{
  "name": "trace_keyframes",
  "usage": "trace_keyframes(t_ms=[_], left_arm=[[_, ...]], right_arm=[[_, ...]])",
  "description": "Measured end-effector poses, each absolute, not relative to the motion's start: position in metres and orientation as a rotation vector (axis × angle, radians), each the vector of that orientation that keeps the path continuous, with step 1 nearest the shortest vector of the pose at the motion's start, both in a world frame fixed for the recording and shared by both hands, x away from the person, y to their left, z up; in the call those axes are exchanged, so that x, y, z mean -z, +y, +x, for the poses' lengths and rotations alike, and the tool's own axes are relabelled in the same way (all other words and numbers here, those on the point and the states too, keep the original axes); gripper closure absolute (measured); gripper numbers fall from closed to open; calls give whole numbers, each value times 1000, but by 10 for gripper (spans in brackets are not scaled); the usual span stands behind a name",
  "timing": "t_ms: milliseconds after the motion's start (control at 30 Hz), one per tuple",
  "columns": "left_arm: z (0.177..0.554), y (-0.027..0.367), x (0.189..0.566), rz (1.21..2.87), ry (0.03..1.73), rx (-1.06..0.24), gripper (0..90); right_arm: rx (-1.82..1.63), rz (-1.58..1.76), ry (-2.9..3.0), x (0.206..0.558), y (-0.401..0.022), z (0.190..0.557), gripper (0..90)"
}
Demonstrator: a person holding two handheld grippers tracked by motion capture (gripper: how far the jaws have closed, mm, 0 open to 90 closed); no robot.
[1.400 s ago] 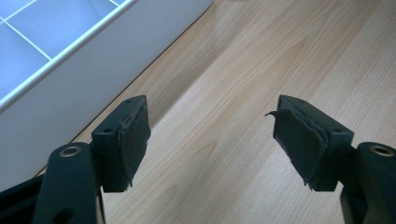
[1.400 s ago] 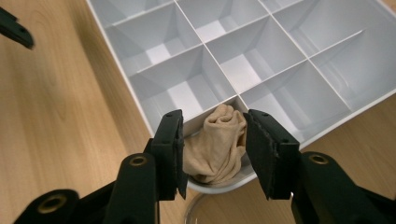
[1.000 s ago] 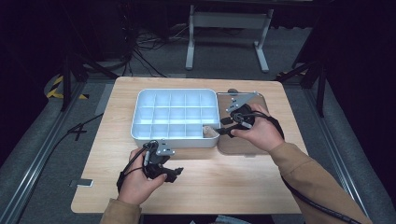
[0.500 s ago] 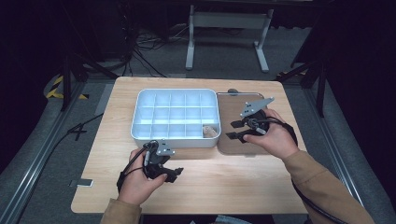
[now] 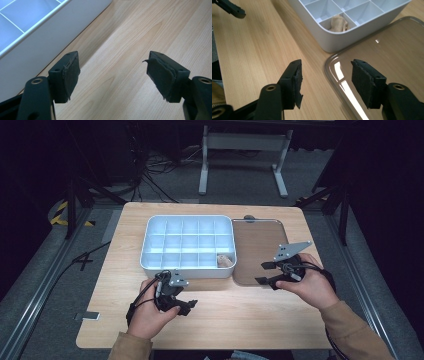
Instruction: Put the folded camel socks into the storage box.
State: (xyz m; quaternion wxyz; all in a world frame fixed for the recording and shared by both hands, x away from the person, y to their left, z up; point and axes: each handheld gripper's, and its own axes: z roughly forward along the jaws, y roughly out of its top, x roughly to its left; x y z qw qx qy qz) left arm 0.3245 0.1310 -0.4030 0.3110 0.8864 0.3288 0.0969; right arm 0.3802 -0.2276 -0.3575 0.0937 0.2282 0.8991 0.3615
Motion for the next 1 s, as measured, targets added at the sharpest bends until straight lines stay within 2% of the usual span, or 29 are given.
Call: trace_keyframes(t_ms=[467,1000], left_arm=[[324,131,403,2342,864,-263,272],[326,130,408,2388,869,-254,261]], right_arm=[[-1123,753,2594,378,-256,352,394],[-1141,732,2584,421,-266,347,391]])
